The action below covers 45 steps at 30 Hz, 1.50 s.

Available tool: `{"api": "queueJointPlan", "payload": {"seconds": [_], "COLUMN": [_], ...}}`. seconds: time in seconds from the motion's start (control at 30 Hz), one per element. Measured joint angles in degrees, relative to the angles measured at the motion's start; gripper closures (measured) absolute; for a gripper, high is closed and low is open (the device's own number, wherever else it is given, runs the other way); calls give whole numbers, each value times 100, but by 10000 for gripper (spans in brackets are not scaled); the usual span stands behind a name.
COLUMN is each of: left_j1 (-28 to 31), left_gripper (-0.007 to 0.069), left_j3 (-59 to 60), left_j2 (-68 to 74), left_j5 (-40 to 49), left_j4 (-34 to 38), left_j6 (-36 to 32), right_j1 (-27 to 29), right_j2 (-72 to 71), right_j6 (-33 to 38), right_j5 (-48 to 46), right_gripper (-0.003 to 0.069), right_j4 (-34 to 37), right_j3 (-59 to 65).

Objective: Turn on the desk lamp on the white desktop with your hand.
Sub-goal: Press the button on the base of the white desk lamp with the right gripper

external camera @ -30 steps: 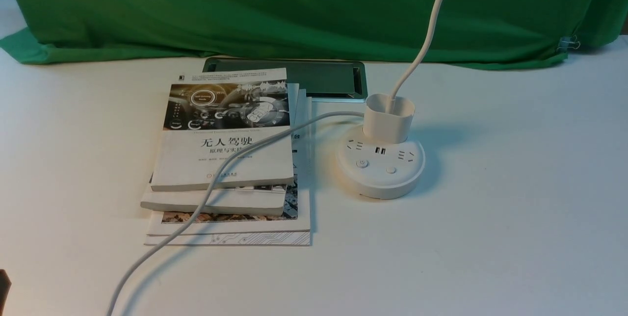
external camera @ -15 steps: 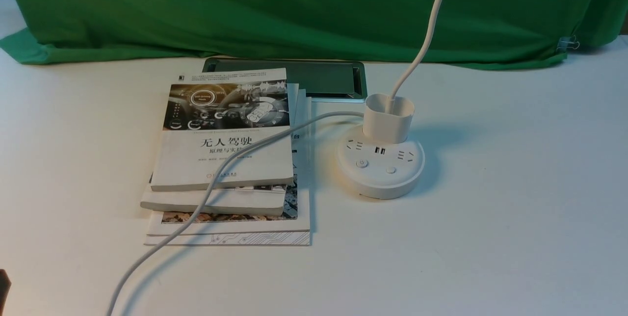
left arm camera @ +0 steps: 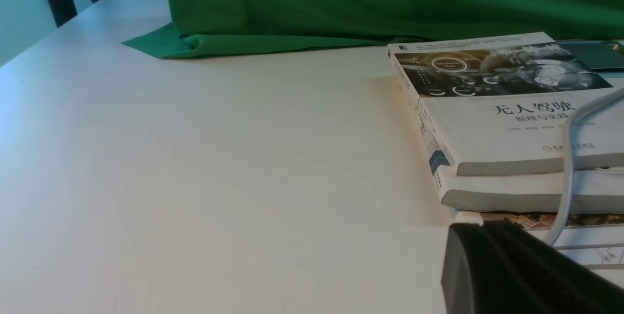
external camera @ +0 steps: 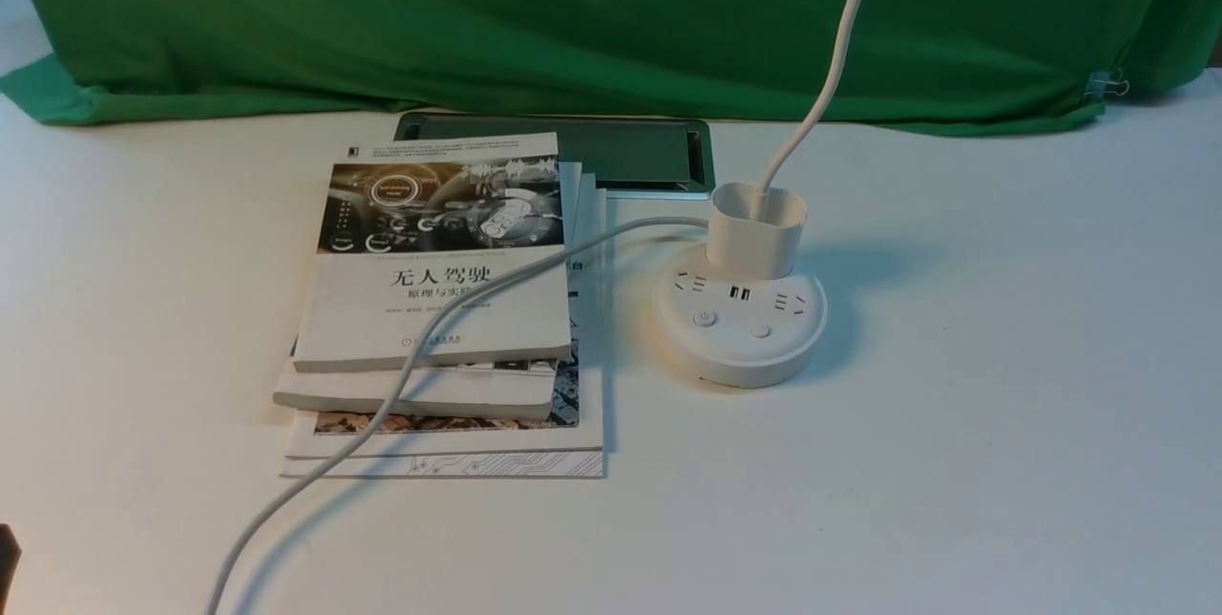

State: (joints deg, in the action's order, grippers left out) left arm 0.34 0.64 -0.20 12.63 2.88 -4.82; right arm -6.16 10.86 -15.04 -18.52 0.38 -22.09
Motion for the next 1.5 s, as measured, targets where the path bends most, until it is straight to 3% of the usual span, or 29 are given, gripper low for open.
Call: {"api": "queueJointPlan", "payload": {"seconds": [0.17, 0.3, 0.77, 1.07, 1.5], "left_j1": [0, 0, 0, 0, 0], "left_gripper": [603, 603, 603, 603, 603], "left_j3": [0, 0, 0, 0, 0], "left_j2": [0, 0, 0, 0, 0], "left_j5": [0, 0, 0, 0, 0], "left_j4": [0, 0, 0, 0, 0], "left_j6": [0, 0, 0, 0, 0], "right_j1": [-379, -705, -2111, -2191, -2176], "right_j2": [1823, 3226, 6805, 8343, 9569], "right_j6": [2334, 3296, 3882, 3854, 3417], "right_j5": [-1763, -2976, -3244, -3065, -1915], "right_gripper": [631, 631, 631, 631, 631], "right_j4": [0, -6, -6, 13, 368], "right_j3": [-1950, -2992, -4849, -5351, -5678]}}
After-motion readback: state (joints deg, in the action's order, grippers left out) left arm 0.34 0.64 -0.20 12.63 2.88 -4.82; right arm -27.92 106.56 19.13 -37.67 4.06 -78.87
